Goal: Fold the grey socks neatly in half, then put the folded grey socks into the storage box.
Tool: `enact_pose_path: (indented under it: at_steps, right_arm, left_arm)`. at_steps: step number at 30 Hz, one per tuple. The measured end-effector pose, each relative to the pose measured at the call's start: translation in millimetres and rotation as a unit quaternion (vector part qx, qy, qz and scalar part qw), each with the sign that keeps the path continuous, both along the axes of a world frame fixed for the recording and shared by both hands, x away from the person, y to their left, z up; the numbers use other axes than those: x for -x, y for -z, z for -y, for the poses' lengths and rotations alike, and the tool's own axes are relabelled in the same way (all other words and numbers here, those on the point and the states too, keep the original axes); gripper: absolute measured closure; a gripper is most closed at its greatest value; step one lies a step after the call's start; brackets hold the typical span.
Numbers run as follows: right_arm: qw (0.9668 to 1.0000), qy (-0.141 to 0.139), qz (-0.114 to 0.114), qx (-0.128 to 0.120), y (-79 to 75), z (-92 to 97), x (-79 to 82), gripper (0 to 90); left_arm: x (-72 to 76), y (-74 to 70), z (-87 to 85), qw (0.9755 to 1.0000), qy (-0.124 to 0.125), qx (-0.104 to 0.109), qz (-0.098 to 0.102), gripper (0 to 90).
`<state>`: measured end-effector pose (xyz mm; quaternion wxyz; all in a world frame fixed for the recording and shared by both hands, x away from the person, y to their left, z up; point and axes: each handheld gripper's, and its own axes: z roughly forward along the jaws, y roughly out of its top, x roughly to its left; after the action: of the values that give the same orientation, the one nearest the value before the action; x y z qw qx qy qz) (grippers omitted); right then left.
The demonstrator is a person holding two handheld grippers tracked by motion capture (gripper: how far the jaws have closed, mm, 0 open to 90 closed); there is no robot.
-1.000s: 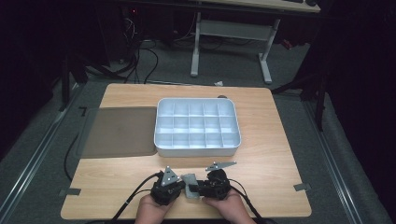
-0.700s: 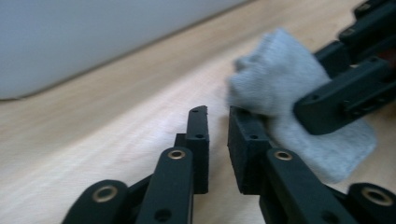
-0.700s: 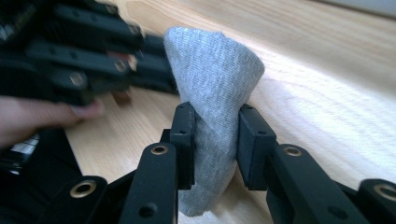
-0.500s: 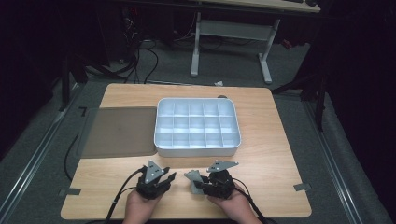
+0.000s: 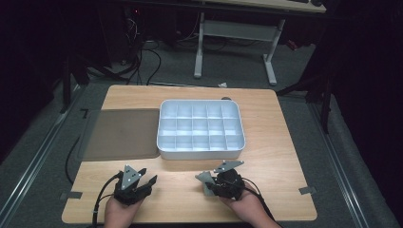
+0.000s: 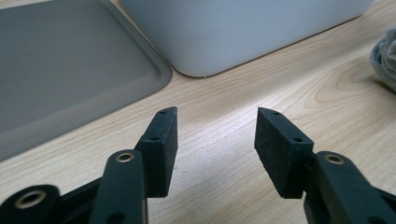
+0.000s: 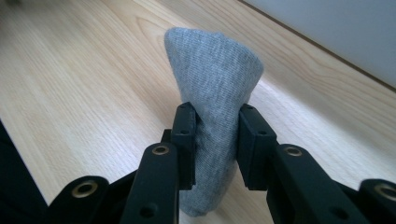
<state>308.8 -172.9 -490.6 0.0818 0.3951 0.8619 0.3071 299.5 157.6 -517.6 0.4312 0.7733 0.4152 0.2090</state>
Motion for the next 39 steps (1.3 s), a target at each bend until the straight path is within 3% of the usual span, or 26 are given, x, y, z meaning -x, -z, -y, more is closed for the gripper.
enact_pose_path:
  at_steps: [5, 14, 18, 21, 25, 28, 37, 39]
  right_arm:
    - [0.9997, 0.011, 0.000, 0.022, -2.9, 11.1, -4.1, 71.4]
    - [0.9966, 0.052, -0.012, 0.063, -9.2, 34.0, -8.1, 71.5]
    - [0.9951, 0.058, -0.006, 0.080, -11.5, 46.5, -7.3, 71.4]
    - [0.9944, 0.061, -0.003, 0.086, -12.9, 54.6, -7.7, 71.3]
    - [0.9939, 0.060, -0.026, 0.088, -16.3, 63.8, -12.0, 71.2]
    - [0.9934, 0.057, -0.026, 0.096, -19.4, 68.1, -13.3, 71.0]
    - [0.9914, 0.060, -0.040, 0.109, -27.0, 74.7, -19.7, 71.0]
    - [0.9919, 0.055, -0.046, 0.105, -29.4, 75.5, -21.9, 71.0]
  left_arm:
    - [-1.8, 0.6, -4.2, 0.9999, 0.001, 0.014, -0.004, 45.5]
    - [-5.2, 4.3, -0.6, 0.9996, 0.021, 0.013, -0.012, 44.2]
    - [-4.6, 5.2, 1.3, 0.9995, 0.028, 0.008, -0.011, 44.2]
    - [-4.2, 5.9, 1.7, 0.9992, 0.037, 0.006, -0.014, 44.3]
    - [-3.8, 6.5, 3.0, 0.9990, 0.041, 0.002, -0.015, 44.3]
    - [-4.4, 7.5, 4.1, 0.9991, 0.039, 0.000, -0.018, 44.5]
    - [-3.7, 5.9, 2.5, 0.9995, 0.028, 0.005, -0.013, 43.9]
    - [-5.0, 5.0, 0.2, 0.9994, 0.025, 0.017, -0.017, 43.1]
